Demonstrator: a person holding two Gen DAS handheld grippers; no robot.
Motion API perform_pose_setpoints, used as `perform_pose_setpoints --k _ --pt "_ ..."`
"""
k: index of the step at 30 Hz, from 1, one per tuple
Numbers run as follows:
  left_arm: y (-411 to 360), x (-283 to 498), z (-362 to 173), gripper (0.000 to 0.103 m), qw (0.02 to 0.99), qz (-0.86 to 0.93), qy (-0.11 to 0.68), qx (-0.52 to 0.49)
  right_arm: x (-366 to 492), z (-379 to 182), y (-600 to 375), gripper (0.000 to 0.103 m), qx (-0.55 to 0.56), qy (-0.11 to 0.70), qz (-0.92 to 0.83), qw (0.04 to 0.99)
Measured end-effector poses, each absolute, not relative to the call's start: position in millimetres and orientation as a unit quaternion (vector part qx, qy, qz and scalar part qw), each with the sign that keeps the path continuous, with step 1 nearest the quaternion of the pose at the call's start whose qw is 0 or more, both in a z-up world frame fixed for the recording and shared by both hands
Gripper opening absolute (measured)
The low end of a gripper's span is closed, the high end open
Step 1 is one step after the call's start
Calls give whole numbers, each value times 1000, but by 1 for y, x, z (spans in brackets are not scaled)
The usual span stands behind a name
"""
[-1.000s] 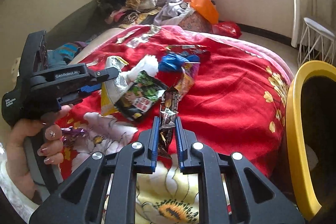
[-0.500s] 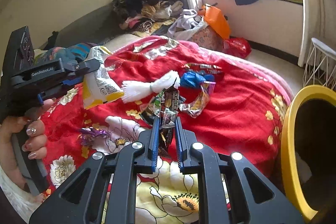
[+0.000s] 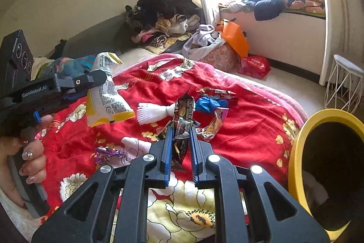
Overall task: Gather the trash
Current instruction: 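Carry the shuttlecock and candy bar over the yellow-rimmed bin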
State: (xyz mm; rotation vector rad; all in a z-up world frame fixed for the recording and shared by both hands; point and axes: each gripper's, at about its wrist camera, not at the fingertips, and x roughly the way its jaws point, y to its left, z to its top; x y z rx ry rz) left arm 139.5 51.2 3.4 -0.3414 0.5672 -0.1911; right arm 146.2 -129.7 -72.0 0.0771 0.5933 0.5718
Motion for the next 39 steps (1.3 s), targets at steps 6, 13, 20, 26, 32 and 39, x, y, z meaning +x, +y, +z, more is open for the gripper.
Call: perform_pose_setpoints --k 6,13,20,26,32,39 --pt "39 136 9 16 942 -110 272 -160 144 -64 -142 14 45 278 265 922" --pt "23 133 16 16 942 -132 268 -155 145 -58 -160 14 56 272 246 929" --pt "11 131 20 16 942 -148 263 -147 145 -54 -177 14 65 267 228 934" --pt "2 129 21 16 941 -160 261 -142 144 -51 -192 14 73 264 212 938" --pt "-13 128 21 16 939 -173 263 -134 144 -52 -207 14 81 266 193 941" --pt "-31 130 19 16 936 -189 269 -126 146 -53 -226 14 86 266 168 945"
